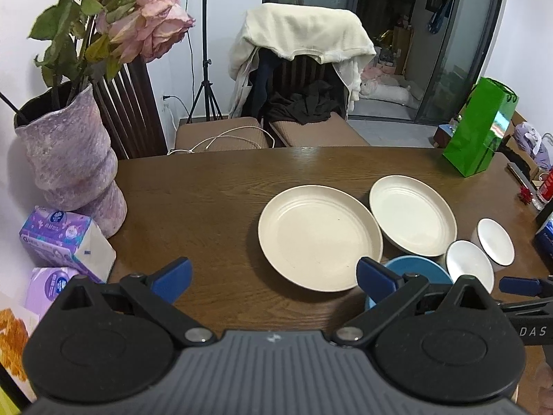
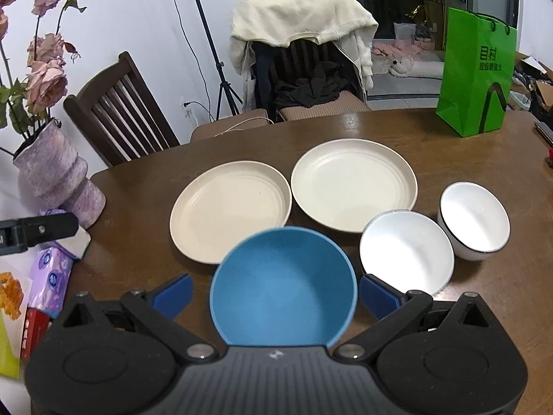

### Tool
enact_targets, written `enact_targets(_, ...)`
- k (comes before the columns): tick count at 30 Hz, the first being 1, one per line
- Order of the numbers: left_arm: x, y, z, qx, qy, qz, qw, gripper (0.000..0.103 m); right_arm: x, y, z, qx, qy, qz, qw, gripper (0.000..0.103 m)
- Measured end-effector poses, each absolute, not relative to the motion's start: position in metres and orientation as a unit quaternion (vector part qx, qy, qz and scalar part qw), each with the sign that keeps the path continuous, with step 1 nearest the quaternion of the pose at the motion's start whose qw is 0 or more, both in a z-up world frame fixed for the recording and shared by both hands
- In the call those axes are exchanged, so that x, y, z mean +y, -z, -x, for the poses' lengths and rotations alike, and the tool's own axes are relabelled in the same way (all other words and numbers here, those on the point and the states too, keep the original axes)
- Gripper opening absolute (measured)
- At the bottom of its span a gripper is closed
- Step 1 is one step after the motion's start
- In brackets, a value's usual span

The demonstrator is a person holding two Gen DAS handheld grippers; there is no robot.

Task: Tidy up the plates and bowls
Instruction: 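Reach both grippers to the next beige plate and close them on its rim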

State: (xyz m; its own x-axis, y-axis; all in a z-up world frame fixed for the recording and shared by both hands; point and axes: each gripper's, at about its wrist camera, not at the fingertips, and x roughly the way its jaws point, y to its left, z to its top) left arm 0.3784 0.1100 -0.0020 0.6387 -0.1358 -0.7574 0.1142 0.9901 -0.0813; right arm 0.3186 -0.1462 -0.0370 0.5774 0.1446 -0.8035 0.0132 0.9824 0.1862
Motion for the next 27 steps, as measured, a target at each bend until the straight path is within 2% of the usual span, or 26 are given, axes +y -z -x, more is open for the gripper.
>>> enact_targets(14, 0.125, 0.018, -0.434, 0.422, 0.070, 0.007, 0.904, 0.103, -0.121, 0.046, -0.369, 0.457, -0.030, -0.081, 0.885, 0.103)
enact_targets(27, 0.133, 0.054, -0.486, 0.446, 0.070, 0.020, 0.892, 0.103, -0.109, 0.058, -0.428, 0.454, -0.029, -0.077, 0.887, 0.103)
